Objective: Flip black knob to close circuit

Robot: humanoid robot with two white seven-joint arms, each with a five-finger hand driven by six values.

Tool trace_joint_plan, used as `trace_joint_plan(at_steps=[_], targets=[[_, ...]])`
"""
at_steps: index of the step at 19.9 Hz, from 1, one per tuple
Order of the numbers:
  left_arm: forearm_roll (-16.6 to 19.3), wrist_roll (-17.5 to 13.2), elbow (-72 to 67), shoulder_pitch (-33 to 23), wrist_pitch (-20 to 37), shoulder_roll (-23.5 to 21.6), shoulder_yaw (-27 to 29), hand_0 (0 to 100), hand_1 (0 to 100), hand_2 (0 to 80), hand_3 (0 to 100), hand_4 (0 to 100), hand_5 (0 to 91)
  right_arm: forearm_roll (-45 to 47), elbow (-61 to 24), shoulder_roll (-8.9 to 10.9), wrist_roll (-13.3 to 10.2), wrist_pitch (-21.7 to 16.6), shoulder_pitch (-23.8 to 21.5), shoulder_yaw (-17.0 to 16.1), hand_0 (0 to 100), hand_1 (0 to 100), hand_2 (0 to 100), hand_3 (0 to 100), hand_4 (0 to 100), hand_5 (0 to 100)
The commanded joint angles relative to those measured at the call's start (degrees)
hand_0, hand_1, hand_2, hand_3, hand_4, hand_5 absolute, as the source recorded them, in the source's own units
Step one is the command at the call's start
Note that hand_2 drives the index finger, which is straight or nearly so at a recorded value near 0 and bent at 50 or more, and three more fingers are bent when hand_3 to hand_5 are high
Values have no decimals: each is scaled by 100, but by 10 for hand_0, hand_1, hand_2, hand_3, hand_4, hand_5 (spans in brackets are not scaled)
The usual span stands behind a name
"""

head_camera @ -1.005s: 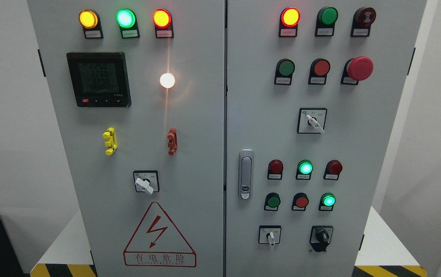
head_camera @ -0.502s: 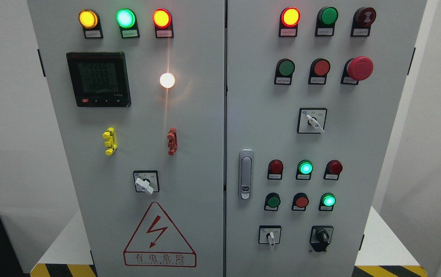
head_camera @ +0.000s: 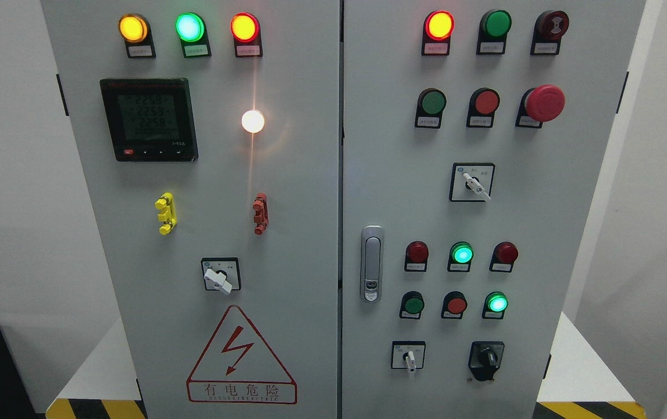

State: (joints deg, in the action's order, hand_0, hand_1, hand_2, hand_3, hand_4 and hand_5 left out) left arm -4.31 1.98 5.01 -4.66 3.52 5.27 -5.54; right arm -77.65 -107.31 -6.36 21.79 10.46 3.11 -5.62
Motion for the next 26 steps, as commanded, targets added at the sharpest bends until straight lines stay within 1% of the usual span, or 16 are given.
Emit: trace_joint_plan(at_steps=[1,6,14,15,17,21,23,26], targets=[[0,4,0,0,0,0,0,120,556,0,0,0,0,-145,351,-85,-8,70,558,-27,0,0,884,1000,903,857],[0,4,0,0,0,0,0,120,556,0,0,0,0,-286,685,-76,-8,79,700,-36,0,0,883,1000,902,856],[0,4,0,0,0,0,0,120,556,0,0,0,0,-286,800,-41,0,149,946,-44,0,0,882,1000,901,855],[0,4,0,0,0,0,0,120,556,0,0,0,0,-286,800,-32,9,149,955,-44,0,0,882,1000,901,855],[0,4,0,0,0,0,0,120,556,0,0,0,0,-286,782,-32,106,149,955,-53,0,0,880,1000,900,855],[0,4,0,0,0,0,0,120,556,0,0,0,0,-286,773,-15,123,149,1025,-53,0,0,880,1000,898,853],[0,4,0,0,0,0,0,120,556,0,0,0,0,-286,747,-15,185,149,1025,-71,0,0,880,1000,898,852],[0,4,0,0,0,0,0,120,556,0,0,0,0,-295,721,-15,194,149,1069,-132,0,0,881,1000,897,851]])
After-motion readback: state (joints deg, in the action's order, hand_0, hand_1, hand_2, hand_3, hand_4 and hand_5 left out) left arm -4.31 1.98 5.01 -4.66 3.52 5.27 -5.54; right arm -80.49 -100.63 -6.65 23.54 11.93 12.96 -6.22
